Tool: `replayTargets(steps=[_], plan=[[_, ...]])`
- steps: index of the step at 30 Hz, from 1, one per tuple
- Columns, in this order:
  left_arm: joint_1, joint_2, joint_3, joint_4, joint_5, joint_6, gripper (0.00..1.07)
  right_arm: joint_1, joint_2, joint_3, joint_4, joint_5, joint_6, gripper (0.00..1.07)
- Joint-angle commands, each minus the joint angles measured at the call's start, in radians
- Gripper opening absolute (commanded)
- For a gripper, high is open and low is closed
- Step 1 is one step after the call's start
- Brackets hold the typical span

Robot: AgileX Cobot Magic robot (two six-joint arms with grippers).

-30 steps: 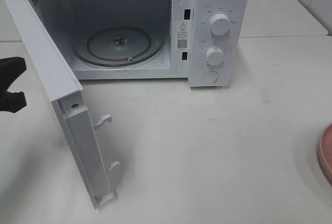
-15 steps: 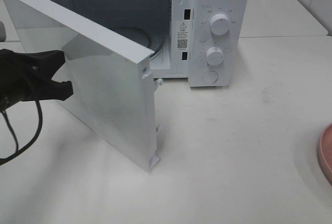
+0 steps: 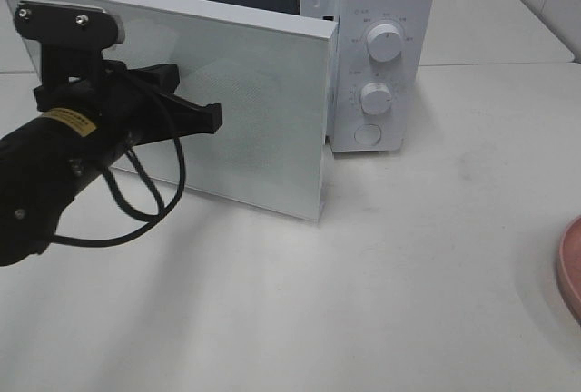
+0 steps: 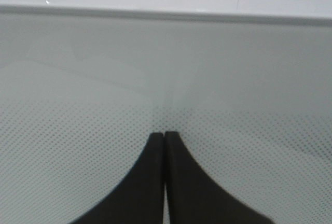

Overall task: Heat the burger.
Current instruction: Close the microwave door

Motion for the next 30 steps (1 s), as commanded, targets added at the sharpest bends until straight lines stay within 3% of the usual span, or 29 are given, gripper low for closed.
replayTargets(steps=[1,9,13,25,30], plan=[[-0.023,0.026,-0.051,-0.065,-0.006,0.045,0.00,-0.007,-0.026,0.003,0.000,-0.006,0.002,0.75],[-0.042,0.116,-0.214,-0.183,0.031,0.134,0.00,-0.007,-0.026,0.003,0.000,-0.006,0.002,0.75],[-0.042,0.157,-0.298,-0.233,0.050,0.205,0.00,-0.007,-0.026,0.003,0.000,-0.006,0.002,0.75],[-0.037,0.228,-0.417,-0.285,0.066,0.247,0.00,-0.007,-0.026,0.003,0.000,-0.006,0.002,0.75],[0.013,0.254,-0.480,-0.294,0.114,0.258,0.00,-0.007,-0.026,0.003,0.000,-0.006,0.002,0.75]])
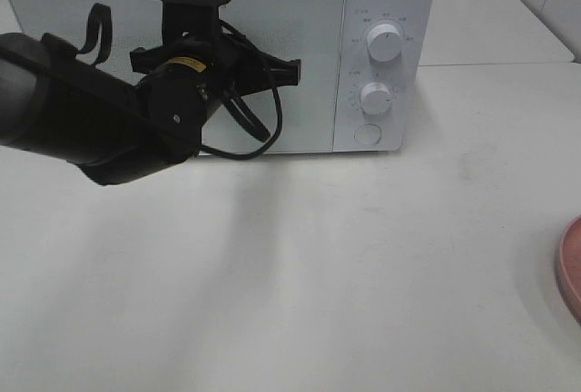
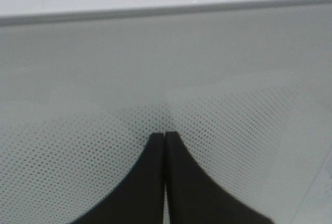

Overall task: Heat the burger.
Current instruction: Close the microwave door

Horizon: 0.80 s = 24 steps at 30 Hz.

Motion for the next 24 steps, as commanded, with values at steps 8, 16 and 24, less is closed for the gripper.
replayTargets(steps=[8,16,24], plan=[[0.021,-0.007,-0.044,-0.044,0.010,0.068,0.00,-0.007,-0.026,0.003,0.000,-0.006,0.002,0.75],[-0.095,-0.085,0.025,-0.233,0.082,0.242,0.00,-0.007,-0.026,0.003,0.000,-0.006,0.002,0.75],[-0.108,-0.180,0.102,-0.261,0.359,0.251,0.00,-0.007,-0.026,0.003,0.000,-0.006,0.002,0.75]])
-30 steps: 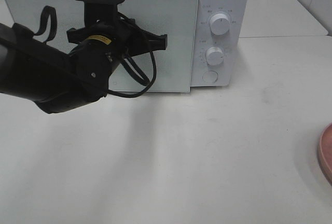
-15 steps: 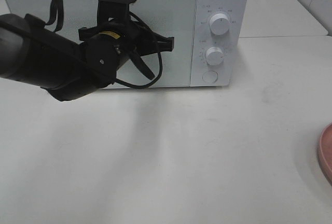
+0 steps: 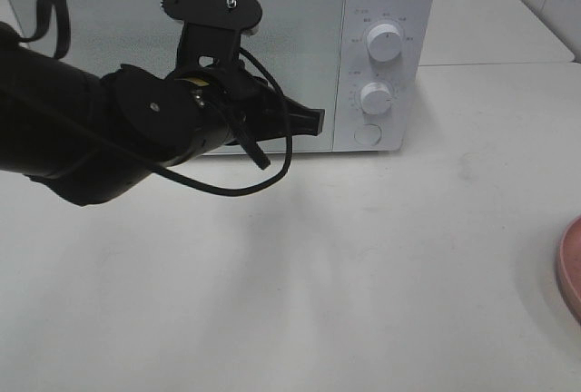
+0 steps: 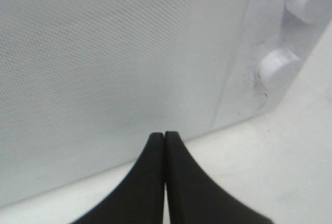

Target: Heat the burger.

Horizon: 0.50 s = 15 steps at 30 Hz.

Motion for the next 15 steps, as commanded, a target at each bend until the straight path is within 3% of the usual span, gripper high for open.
replayTargets(steps=[1,2,5,9,10,12,13,14,15], plan=[[0.019,-0.044,0.011,0.030,0.177,0.005,0.00,-0.007,-0.026,0.003,0.000,-0.006,0.002,0.75],[0.039,-0.062,0.011,0.066,0.287,0.005,0.00,-0.007,-0.026,0.003,0.000,-0.006,0.002,0.75],[0.050,-0.073,0.011,0.082,0.334,0.005,0.00,-0.007,-0.026,0.003,0.000,-0.006,0.002,0.75],[0.139,-0.120,0.011,0.125,0.648,0.000,0.01,-0.007,-0.026,0.003,0.000,-0.006,0.002,0.75],[0.184,-0.139,0.011,0.125,0.792,-0.004,0.08,-0.007,-0.026,0.003,0.000,-0.006,0.002,0.75],[0.203,-0.148,0.011,0.125,0.856,-0.008,0.14,-0.007,-0.026,0.003,0.000,-0.006,0.002,0.75],[0.243,-0.163,0.011,0.129,0.963,-0.029,0.30,-0.007,-0.026,0.003,0.000,-0.006,0.002,0.75],[0.243,-0.163,0.011,0.129,0.963,-0.029,0.30,-0.007,-0.026,0.003,0.000,-0.006,0.002,0.75],[0.266,-0.170,0.011,0.137,1.019,-0.048,0.43,-0.007,-0.026,0.003,0.000,-0.006,0.002,0.75]])
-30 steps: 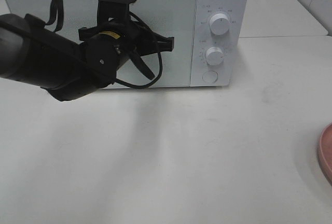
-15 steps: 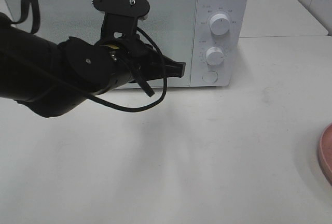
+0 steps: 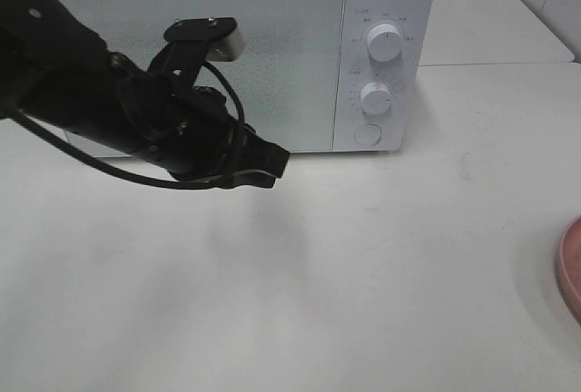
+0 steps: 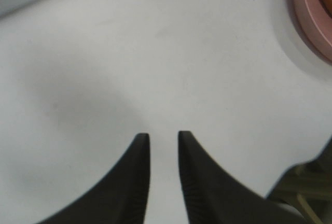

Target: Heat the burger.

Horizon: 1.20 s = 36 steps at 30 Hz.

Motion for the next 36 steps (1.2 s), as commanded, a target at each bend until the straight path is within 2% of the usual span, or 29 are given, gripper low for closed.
replayTargets(steps=[1,2,3,4,5,6,8,9,10,12,13,14,15,16,17,18,19,20,21,22,23,24,26,27,29,30,31,35,36], plan=[[0.092,-0.041,0.003,0.041,0.242,-0.095,0.73,-0.007,-0.026,0.003,0.000,-0.006,0.002,0.75],[0.092,-0.041,0.003,0.041,0.242,-0.095,0.73,-0.007,-0.026,0.003,0.000,-0.006,0.002,0.75],[0.132,-0.051,0.003,0.087,0.328,-0.176,0.97,-0.007,-0.026,0.003,0.000,-0.006,0.002,0.75],[0.132,-0.051,0.003,0.087,0.328,-0.176,0.97,-0.007,-0.026,0.003,0.000,-0.006,0.002,0.75],[0.155,-0.056,0.002,0.118,0.369,-0.205,1.02,-0.007,-0.026,0.003,0.000,-0.006,0.002,0.75],[0.155,-0.056,0.002,0.118,0.369,-0.205,1.02,-0.007,-0.026,0.003,0.000,-0.006,0.002,0.75],[0.247,-0.079,0.002,0.230,0.516,-0.275,1.00,-0.007,-0.026,0.003,0.000,-0.006,0.002,0.75],[0.247,-0.079,0.002,0.230,0.516,-0.275,1.00,-0.007,-0.026,0.003,0.000,-0.006,0.002,0.75],[0.298,-0.100,0.002,0.268,0.590,-0.294,1.00,-0.007,-0.026,0.003,0.000,-0.006,0.002,0.75],[0.320,-0.110,0.002,0.288,0.632,-0.307,1.00,-0.007,-0.026,0.003,0.000,-0.006,0.002,0.75],[0.373,-0.137,0.002,0.315,0.696,-0.340,1.00,-0.007,-0.026,0.003,0.000,-0.006,0.002,0.75],[0.373,-0.137,0.002,0.315,0.696,-0.340,1.00,-0.007,-0.026,0.003,0.000,-0.006,0.002,0.75],[0.396,-0.154,0.002,0.328,0.720,-0.361,1.00,-0.007,-0.026,0.003,0.000,-0.006,0.002,0.75],[0.447,-0.187,0.002,0.361,0.743,-0.407,1.00,-0.007,-0.026,0.003,0.000,-0.006,0.002,0.75],[0.447,-0.187,0.002,0.361,0.743,-0.407,1.00,-0.007,-0.026,0.003,0.000,-0.006,0.002,0.75],[0.503,-0.228,0.002,0.406,0.761,-0.463,1.00,-0.007,-0.026,0.003,0.000,-0.006,0.002,0.75],[0.503,-0.228,0.002,0.406,0.761,-0.463,1.00,-0.007,-0.026,0.003,0.000,-0.006,0.002,0.75],[0.530,-0.253,0.002,0.439,0.769,-0.490,1.00,-0.007,-0.026,0.003,0.000,-0.006,0.002,0.75],[0.578,-0.307,0.002,0.513,0.785,-0.533,1.00,-0.007,-0.026,0.003,0.000,-0.006,0.002,0.75],[0.578,-0.307,0.002,0.513,0.785,-0.533,1.00,-0.007,-0.026,0.003,0.000,-0.006,0.002,0.75],[0.627,-0.359,0.008,0.602,0.803,-0.574,1.00,-0.007,-0.026,0.003,0.000,-0.006,0.002,0.75],[0.627,-0.359,0.008,0.602,0.803,-0.574,1.00,-0.007,-0.026,0.003,0.000,-0.006,0.002,0.75],[0.710,-0.445,0.025,0.700,0.834,-0.631,1.00,-0.007,-0.026,0.003,0.000,-0.006,0.002,0.75],[0.710,-0.445,0.025,0.700,0.834,-0.631,1.00,-0.007,-0.026,0.003,0.000,-0.006,0.002,0.75],[0.762,-0.544,0.064,0.716,0.846,-0.656,1.00,-0.007,-0.026,0.003,0.000,-0.006,0.002,0.75],[0.762,-0.544,0.064,0.716,0.846,-0.656,1.00,-0.007,-0.026,0.003,0.000,-0.006,0.002,0.75],[0.769,-0.623,0.097,0.716,0.843,-0.655,1.00,-0.007,-0.026,0.003,0.000,-0.006,0.002,0.75],[0.769,-0.737,0.156,0.720,0.843,-0.643,1.00,-0.007,-0.026,0.003,0.000,-0.006,0.002,0.75],[0.769,-0.813,0.193,0.720,0.843,-0.636,1.00,-0.007,-0.026,0.003,0.000,-0.006,0.002,0.75]])
